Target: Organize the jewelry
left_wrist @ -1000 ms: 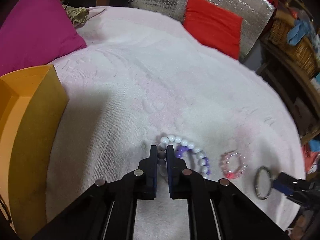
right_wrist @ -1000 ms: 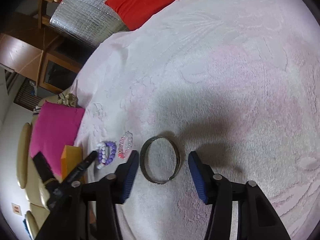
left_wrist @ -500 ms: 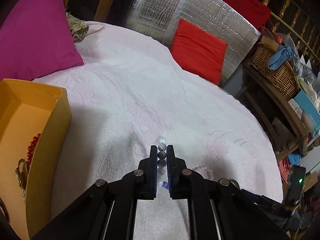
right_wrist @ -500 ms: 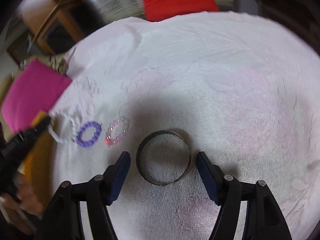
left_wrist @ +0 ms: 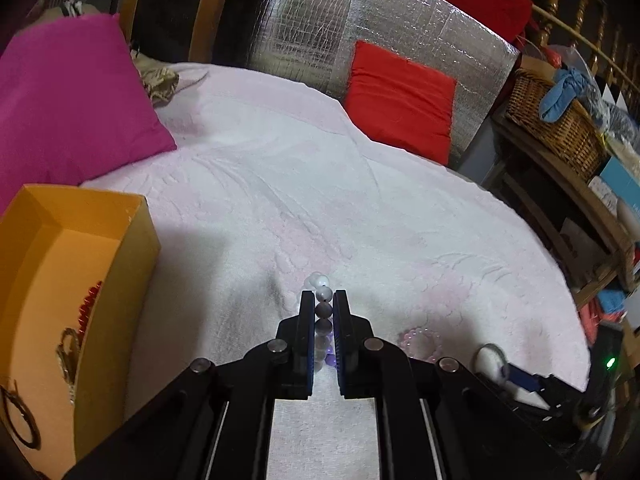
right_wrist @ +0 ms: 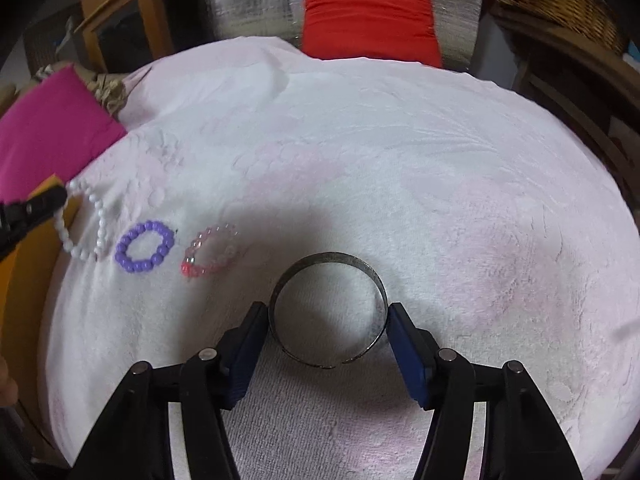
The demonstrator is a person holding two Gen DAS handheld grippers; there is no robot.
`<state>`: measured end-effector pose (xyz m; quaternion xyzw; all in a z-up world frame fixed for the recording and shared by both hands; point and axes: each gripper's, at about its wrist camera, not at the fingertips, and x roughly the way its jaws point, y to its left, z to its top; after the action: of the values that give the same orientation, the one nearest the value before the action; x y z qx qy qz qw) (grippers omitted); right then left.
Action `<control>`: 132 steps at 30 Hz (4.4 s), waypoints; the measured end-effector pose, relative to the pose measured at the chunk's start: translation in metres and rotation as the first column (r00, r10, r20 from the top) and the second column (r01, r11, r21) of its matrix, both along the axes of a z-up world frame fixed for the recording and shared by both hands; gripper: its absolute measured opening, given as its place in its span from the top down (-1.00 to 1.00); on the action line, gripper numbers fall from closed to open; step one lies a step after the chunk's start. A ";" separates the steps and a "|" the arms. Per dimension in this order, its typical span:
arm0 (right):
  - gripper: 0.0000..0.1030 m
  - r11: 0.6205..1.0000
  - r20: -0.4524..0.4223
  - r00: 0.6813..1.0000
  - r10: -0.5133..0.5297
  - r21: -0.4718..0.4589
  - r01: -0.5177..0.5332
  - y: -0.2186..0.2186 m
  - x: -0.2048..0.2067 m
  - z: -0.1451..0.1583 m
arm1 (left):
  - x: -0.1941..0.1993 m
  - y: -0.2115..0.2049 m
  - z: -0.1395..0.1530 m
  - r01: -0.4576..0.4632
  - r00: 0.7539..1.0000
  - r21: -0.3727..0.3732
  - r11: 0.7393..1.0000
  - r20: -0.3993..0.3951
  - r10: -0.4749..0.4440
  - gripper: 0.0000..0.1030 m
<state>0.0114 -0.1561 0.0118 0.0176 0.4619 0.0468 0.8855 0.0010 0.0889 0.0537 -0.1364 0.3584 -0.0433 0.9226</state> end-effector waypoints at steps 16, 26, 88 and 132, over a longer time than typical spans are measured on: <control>-0.24 0.980 -0.001 0.996 -0.092 0.175 0.091 -0.022 0.002 0.012 | -0.013 -0.037 0.011 0.020 0.999 0.153 0.988 0.041 -0.027 0.83; -0.24 0.976 0.008 0.995 -0.101 0.192 0.098 -0.025 -0.001 0.013 | -0.018 -0.043 0.013 -0.028 0.999 0.240 0.970 0.052 0.016 0.83; -0.44 0.962 -0.094 0.993 -0.069 0.259 0.091 -0.042 0.002 0.004 | -0.019 -0.005 -0.035 0.032 0.984 0.241 0.970 -0.176 0.011 -0.17; -0.20 0.991 0.035 0.999 0.033 -0.130 -0.028 0.009 -0.013 -0.001 | -0.015 -0.030 -0.028 -0.011 0.996 0.335 0.942 -0.082 0.041 0.82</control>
<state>-0.0014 -0.1474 0.0105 -0.0477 0.4478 0.0304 0.8924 -0.0142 0.0589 0.0257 0.0157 0.3988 0.0364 0.9162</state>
